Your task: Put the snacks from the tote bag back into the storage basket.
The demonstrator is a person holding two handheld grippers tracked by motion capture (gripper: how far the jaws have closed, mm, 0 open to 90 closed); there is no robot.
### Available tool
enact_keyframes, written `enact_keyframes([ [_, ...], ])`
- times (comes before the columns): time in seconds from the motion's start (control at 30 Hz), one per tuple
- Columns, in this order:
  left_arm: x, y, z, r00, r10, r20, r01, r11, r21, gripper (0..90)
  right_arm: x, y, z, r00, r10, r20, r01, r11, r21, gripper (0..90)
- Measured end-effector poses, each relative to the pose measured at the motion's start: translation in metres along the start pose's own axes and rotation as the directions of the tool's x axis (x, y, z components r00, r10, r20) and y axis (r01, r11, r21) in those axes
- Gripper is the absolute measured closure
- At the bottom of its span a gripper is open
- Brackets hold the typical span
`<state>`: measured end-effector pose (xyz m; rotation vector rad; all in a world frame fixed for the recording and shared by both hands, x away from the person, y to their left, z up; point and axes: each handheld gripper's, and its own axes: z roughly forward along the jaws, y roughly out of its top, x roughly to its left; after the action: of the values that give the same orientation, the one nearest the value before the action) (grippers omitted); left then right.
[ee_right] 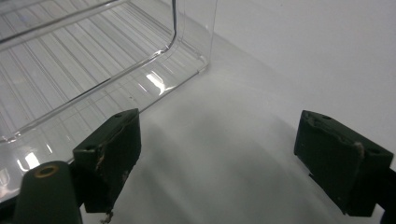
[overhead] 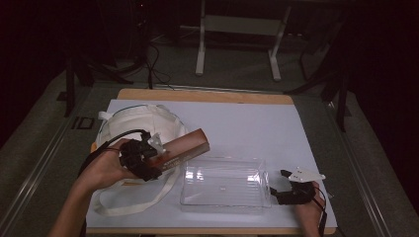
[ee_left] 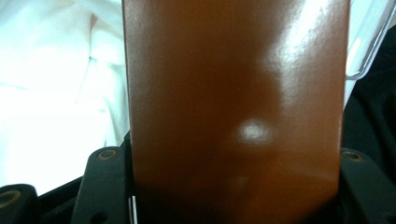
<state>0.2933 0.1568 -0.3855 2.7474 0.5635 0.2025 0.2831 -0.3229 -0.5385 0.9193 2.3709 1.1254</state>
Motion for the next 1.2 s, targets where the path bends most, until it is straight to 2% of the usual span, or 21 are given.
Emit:
enact_keyframes([
  [0.37,-0.013,0.011,0.006,0.9970,0.070,0.035,-0.070,0.9975,0.010,41.9,0.000,0.000,0.000,1.0000,0.002,0.000,-0.002,1.000,0.001,14.8],
  [0.53,-0.017,0.015,0.010,0.9944,0.101,0.032,-0.101,0.9949,0.005,41.9,0.000,0.000,0.000,1.0000,0.001,0.000,-0.001,1.000,0.003,14.8],
  [0.77,-0.024,0.023,0.017,0.9874,0.151,0.048,-0.152,0.9884,0.011,41.9,0.000,0.000,0.000,1.0000,0.002,-0.001,-0.002,1.000,0.004,14.8],
  [0.9,-0.027,0.026,0.020,0.9848,0.164,0.056,-0.165,0.9862,0.011,41.9,0.000,0.000,0.000,1.0000,0.005,-0.002,-0.005,1.000,0.002,14.8],
  [1.2,-0.035,0.034,0.028,0.9713,0.220,0.090,-0.223,0.9743,0.030,41.8,0.000,0.000,0.000,1.0000,0.003,-0.002,-0.003,1.000,0.002,14.8],
])
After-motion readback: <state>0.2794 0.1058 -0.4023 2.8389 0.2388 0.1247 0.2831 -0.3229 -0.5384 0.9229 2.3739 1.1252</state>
